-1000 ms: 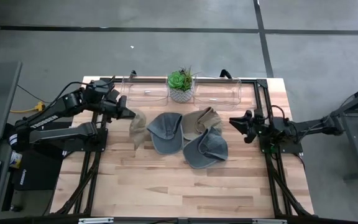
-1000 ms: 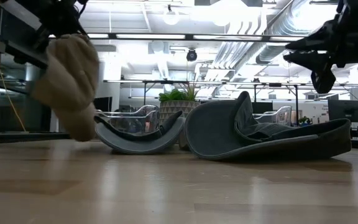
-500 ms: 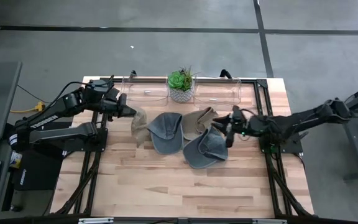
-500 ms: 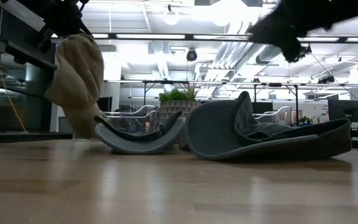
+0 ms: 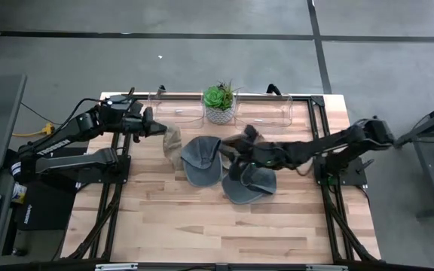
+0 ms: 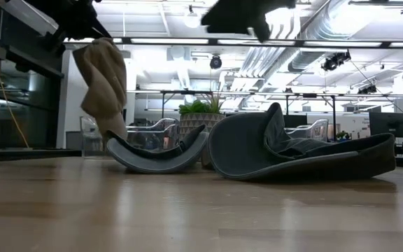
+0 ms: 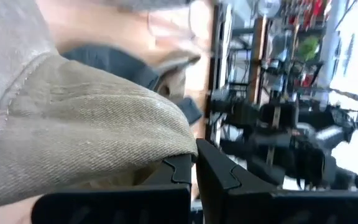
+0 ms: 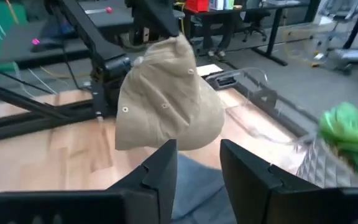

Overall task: Pick & Place hat
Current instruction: Put the left light brown cap into the right transparent bin

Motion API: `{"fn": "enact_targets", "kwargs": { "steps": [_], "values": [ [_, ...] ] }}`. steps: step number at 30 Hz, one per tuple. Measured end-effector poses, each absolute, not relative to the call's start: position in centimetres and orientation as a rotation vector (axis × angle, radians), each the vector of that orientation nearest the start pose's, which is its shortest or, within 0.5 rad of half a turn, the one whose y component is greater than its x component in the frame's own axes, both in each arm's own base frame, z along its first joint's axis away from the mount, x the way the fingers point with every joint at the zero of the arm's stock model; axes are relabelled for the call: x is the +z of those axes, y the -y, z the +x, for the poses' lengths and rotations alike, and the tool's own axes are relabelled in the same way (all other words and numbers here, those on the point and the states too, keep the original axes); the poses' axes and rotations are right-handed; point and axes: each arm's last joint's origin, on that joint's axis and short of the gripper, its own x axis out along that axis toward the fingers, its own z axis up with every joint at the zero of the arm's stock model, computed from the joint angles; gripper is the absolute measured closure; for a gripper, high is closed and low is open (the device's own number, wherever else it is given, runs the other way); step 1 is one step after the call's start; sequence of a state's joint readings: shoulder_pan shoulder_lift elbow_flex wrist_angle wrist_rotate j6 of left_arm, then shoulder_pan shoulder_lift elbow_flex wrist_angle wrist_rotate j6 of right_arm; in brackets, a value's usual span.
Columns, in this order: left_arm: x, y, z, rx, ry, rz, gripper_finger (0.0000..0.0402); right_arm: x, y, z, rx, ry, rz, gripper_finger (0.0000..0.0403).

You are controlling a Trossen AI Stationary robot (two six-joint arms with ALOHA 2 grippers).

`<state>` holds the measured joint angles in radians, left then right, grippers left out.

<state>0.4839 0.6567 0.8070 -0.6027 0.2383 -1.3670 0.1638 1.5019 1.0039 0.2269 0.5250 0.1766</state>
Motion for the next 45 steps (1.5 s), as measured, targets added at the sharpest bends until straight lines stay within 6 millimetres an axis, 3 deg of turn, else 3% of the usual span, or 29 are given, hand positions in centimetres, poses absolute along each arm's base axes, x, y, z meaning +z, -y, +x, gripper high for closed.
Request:
{"fn": "enact_targets", "kwargs": {
  "steps": [11, 22, 29, 37, 45],
  "values": [
    [32.8, -5.7, 12.2, 0.467, -0.088, -1.477, 0.0401, 28.3, -5.6, 41.4, -0.379, -0.271, -0.074, 0.0164],
    [33.9, -6.1, 12.4, 0.439, 0.061, -1.445, 0.0401, 29.6, -7.4, 46.6, -0.529, -0.256, -0.246, 0.0148],
    [34.5, -6.2, 12.5, 0.430, 0.139, -1.420, 0.0401, 30.3, -7.5, 48.5, -0.636, -0.214, -0.229, 0.0148],
    [35.2, -6.3, 12.6, 0.383, 0.197, -1.400, 0.0401, 29.2, -7.5, 49.6, -0.695, -0.232, -0.248, 0.0148],
    [35.7, -6.3, 12.6, 0.343, 0.236, -1.386, 0.0401, 29.1, -5.6, 50.0, -0.720, -0.223, -0.212, 0.0148]
  ]
}}
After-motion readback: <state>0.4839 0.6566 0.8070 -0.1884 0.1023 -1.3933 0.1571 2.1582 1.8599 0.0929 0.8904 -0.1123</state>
